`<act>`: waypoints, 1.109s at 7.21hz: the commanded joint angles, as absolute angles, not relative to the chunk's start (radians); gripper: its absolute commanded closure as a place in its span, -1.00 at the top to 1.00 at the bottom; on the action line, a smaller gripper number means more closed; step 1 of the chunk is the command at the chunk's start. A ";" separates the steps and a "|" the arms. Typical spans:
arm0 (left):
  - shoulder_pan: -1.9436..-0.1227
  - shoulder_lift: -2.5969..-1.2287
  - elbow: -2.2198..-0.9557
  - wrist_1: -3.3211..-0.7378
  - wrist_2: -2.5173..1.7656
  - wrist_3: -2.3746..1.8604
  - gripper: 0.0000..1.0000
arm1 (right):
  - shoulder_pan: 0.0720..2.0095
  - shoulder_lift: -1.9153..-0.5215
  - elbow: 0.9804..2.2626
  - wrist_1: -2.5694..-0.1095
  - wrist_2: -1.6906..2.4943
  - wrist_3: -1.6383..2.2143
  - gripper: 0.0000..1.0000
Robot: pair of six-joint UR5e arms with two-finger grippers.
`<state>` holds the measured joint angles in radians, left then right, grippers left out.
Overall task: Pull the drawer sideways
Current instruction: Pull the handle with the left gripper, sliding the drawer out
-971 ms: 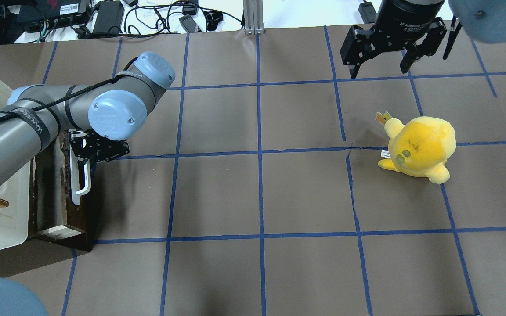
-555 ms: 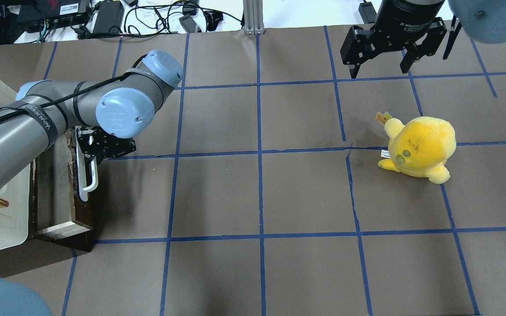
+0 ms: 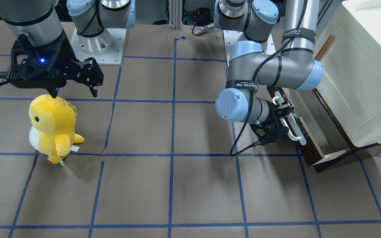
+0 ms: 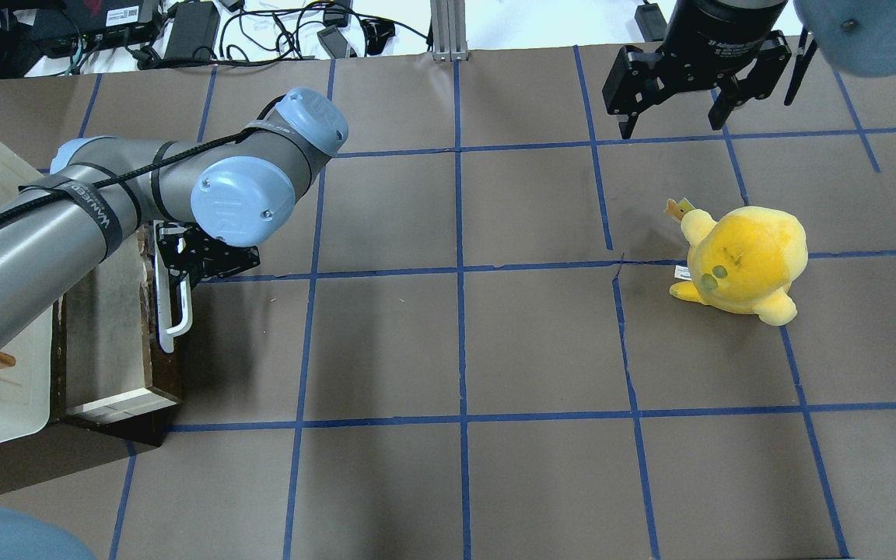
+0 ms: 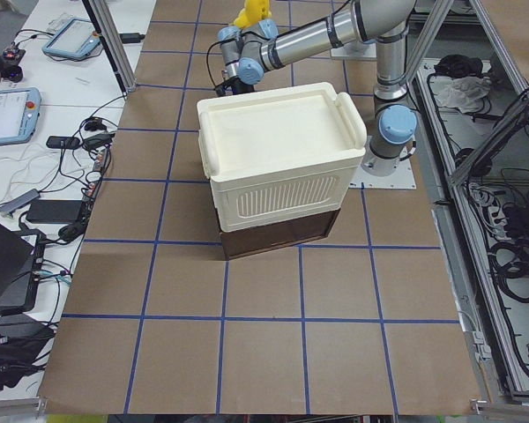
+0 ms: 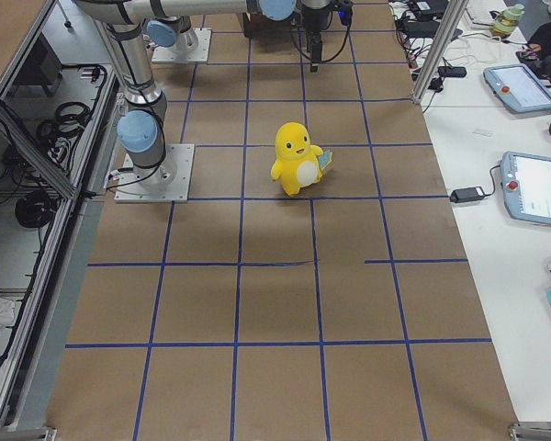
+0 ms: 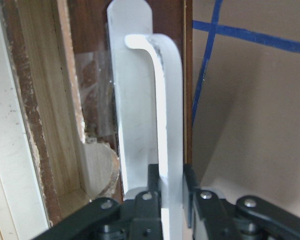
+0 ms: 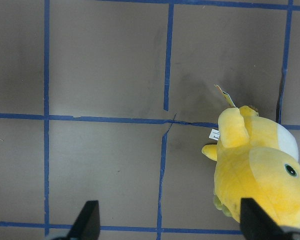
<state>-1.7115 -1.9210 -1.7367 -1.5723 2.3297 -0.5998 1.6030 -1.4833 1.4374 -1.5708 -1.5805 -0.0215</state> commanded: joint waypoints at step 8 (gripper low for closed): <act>-1.763 -1.930 -1.713 -1.569 2.304 -0.600 -0.79 | 1.603 -1.483 1.437 -1.571 -1.580 -0.021 1.00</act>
<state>-1.7565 -1.9296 -1.7151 -1.5685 2.3051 -0.5998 1.6030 -1.4833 1.4373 -1.5708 -1.5800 -0.0215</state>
